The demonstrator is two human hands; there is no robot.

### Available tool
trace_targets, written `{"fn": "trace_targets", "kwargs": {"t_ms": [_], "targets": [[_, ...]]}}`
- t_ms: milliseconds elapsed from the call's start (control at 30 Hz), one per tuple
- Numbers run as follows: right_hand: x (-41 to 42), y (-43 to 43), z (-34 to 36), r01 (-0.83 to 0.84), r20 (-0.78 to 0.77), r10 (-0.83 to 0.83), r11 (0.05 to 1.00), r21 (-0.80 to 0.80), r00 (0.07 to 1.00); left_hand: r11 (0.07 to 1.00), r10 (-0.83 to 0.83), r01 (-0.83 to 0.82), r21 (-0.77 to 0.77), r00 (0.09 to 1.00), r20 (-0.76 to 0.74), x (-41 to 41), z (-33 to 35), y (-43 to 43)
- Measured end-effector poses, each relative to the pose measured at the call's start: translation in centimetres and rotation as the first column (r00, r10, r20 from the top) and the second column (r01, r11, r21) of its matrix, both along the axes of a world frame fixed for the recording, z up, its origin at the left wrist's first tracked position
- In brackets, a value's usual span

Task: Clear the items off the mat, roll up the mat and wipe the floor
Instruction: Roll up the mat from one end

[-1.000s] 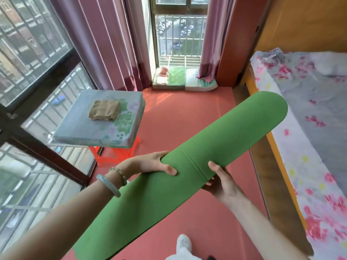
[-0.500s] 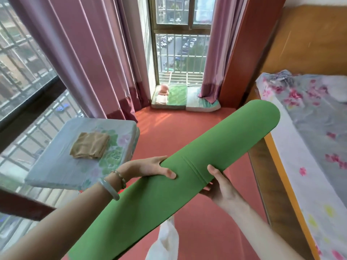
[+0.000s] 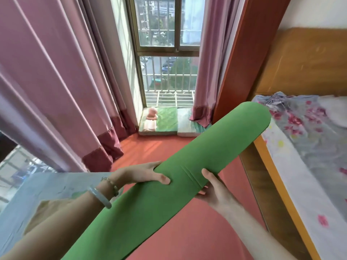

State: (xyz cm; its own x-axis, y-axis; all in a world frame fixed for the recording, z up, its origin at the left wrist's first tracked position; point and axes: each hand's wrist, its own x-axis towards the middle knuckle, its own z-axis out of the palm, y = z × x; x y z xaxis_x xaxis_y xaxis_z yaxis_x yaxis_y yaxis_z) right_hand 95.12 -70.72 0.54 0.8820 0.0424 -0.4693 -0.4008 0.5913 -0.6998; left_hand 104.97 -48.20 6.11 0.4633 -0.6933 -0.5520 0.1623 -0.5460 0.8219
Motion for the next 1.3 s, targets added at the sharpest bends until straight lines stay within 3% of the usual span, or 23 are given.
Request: {"fn": "trace_targets", "kwargs": {"t_ms": [267,500,700,1300], "targets": [[15.5,-4.2,-0.8,-0.014,-0.04,0.013,1.0,-0.012,0.999,0.999,0.008,-0.009,0.048,0.999,0.031,15.7,-1.9,-4.2],[31.3,-10.2,-0.3,-0.071,-0.057,0.068,0.996,-0.047,0.996,1.0,0.018,-0.018,-0.004,1.0,-0.008,30.2,-1.5,-9.9],[42.5,-14.1,0.2,-0.107,-0.054,0.105,0.994,-0.032,0.993,0.995,0.103,-0.103,-0.001,0.994,-0.039,40.9,-1.7,-13.5],[76.2,-14.7,-2.4,-0.085,-0.107,0.079,0.995,-0.048,0.991,0.996,0.059,-0.053,0.066,0.994,-0.094,76.4,-6.5,-13.2]]}}
